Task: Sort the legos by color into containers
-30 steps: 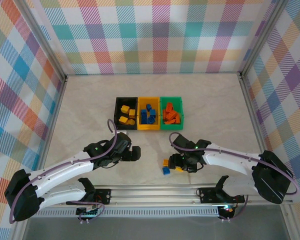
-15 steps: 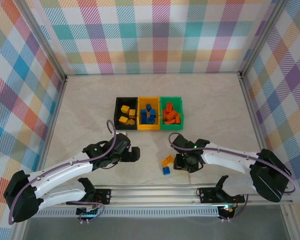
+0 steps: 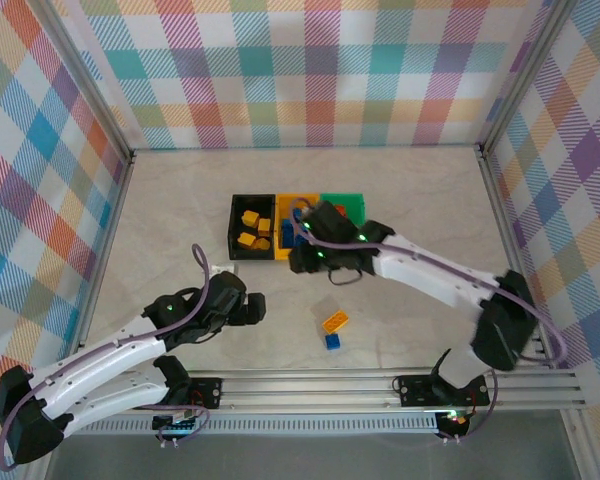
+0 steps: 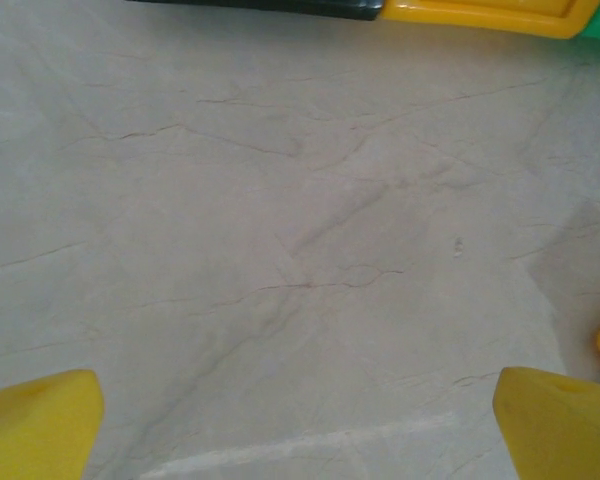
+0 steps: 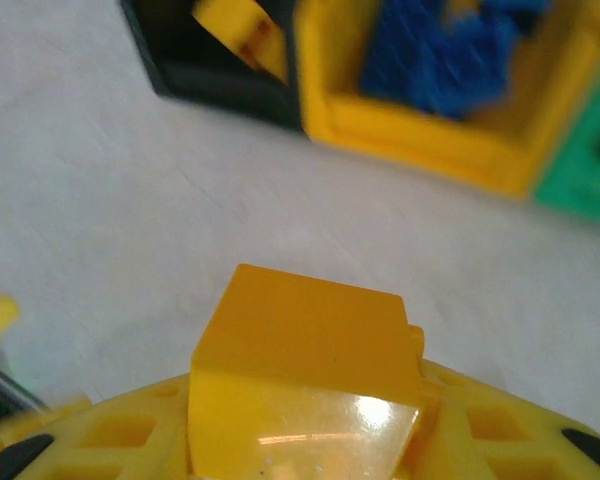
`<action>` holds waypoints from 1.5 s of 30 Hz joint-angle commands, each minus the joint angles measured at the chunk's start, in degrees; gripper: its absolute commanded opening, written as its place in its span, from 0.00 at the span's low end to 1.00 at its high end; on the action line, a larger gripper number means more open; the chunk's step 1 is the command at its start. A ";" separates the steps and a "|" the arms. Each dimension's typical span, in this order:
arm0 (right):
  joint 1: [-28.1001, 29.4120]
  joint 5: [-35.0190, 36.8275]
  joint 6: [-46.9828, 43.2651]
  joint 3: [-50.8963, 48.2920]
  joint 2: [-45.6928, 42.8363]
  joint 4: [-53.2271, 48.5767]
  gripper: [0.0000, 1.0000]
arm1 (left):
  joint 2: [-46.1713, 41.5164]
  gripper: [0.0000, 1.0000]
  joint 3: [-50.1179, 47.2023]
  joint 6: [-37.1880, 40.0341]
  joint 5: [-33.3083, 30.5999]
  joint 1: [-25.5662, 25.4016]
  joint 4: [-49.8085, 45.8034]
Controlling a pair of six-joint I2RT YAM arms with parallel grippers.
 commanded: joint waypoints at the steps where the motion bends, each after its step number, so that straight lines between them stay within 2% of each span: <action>1: -1.19 -1.65 -6.89 9.65 10.30 3.07 0.36 | -1.81 1.00 1.59 -1.99 -2.69 0.25 -6.27; 8: -2.56 -3.32 -8.36 32.15 29.46 -0.39 0.37 | -6.59 1.00 1.05 -3.27 -2.49 0.20 -8.65; 12: -3.43 -2.37 -7.78 43.44 37.46 -4.30 0.39 | -5.80 1.00 0.34 -2.48 1.13 0.27 -6.19; 14: -4.00 -2.38 -7.17 46.63 39.63 -5.07 0.46 | -4.18 1.00 0.40 -2.52 1.91 0.23 -5.55; 18: -5.41 -4.85 -5.74 49.92 40.02 -4.73 0.71 | -1.30 1.00 1.60 -0.34 4.63 0.19 -3.19; 20: -5.70 -4.90 -5.85 48.81 37.63 -3.31 0.76 | 0.53 1.00 2.87 1.28 6.11 0.06 -1.70; 24: -6.04 -1.35 -6.31 39.92 28.63 -0.92 0.78 | 6.54 1.00 6.57 4.47 7.87 -1.24 1.64; 29: -8.16 1.92 -3.15 15.09 9.80 7.38 0.80 | 19.20 1.00 13.13 8.29 8.61 -5.40 6.83; 36: -10.62 6.80 1.59 -14.32 -16.24 7.62 0.82 | 40.11 0.93 26.02 16.26 11.71 -11.59 10.67; 40: -12.58 8.88 3.50 -23.68 -28.73 2.75 0.84 | 47.40 0.89 30.22 18.83 14.53 -13.05 12.47; 45: -13.74 10.83 5.63 -30.06 -39.39 -1.76 0.85 | 53.98 0.85 34.66 20.58 15.20 -14.70 10.76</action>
